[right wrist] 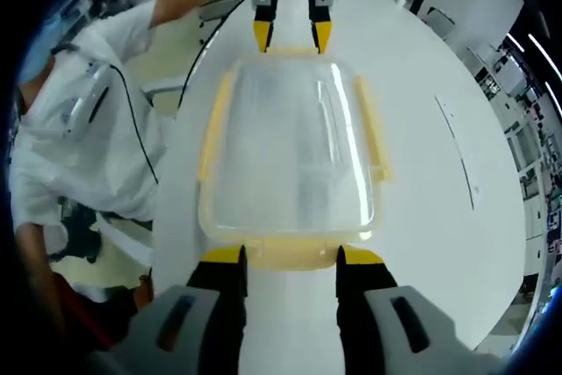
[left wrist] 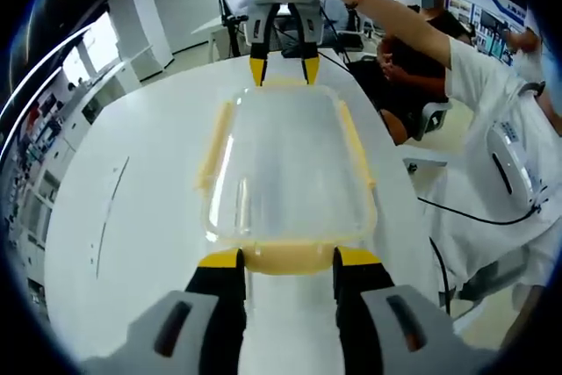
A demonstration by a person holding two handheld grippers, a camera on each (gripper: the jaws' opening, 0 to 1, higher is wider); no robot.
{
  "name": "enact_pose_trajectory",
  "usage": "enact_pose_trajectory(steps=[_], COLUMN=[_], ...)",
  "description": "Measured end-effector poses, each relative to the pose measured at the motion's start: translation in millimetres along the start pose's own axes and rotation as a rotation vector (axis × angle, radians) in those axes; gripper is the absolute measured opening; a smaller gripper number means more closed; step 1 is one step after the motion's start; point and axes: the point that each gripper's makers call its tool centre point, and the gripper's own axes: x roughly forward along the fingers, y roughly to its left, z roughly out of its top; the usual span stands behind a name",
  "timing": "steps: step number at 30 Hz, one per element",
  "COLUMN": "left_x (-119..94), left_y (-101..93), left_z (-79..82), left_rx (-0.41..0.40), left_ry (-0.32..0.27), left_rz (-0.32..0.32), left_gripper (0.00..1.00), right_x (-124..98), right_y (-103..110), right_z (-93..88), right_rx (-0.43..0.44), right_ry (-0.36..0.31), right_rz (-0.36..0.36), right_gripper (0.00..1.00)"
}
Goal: Snap each plastic latch of the storage box into its locked position after aligning the lid with the box until every specified latch is closed and the lid sits flush.
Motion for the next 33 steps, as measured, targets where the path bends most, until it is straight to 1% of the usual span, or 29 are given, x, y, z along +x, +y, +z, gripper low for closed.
enact_pose_trajectory(steps=[8, 10, 13, 24, 27, 33], left_x=[-11.8, -12.3, -21.3, -34.3, -36.4, -36.4], left_y=[-1.4, -1.6, -1.7, -2.9, -2.6, 0.8], left_z=[-15.6, -16.2, -25.2, -41.5, -45.3, -50.5], left_rx=[-0.021, -0.023, -0.037, -0.056, -0.061, -0.064], left_ry=[0.005, 0.005, 0.011, 0.022, 0.027, 0.03], left_rz=[0.019, 0.019, 0.031, 0.049, 0.053, 0.053], left_gripper=[0.36, 0.36, 0.36, 0.36, 0.36, 0.36], right_x=[8.8, 9.1, 15.4, 25.1, 28.2, 33.1], right_y=[-5.6, -5.9, -8.3, -10.8, -15.0, -16.2], right_z=[17.4, 18.1, 30.2, 51.5, 54.3, 55.5], right_rx=[-0.026, -0.027, -0.044, -0.072, -0.075, -0.077], right_ry=[0.006, 0.005, -0.005, -0.005, 0.006, 0.014], right_rz=[0.014, 0.015, 0.022, 0.041, 0.047, 0.054], right_gripper=[0.37, 0.37, 0.37, 0.37, 0.37, 0.37])
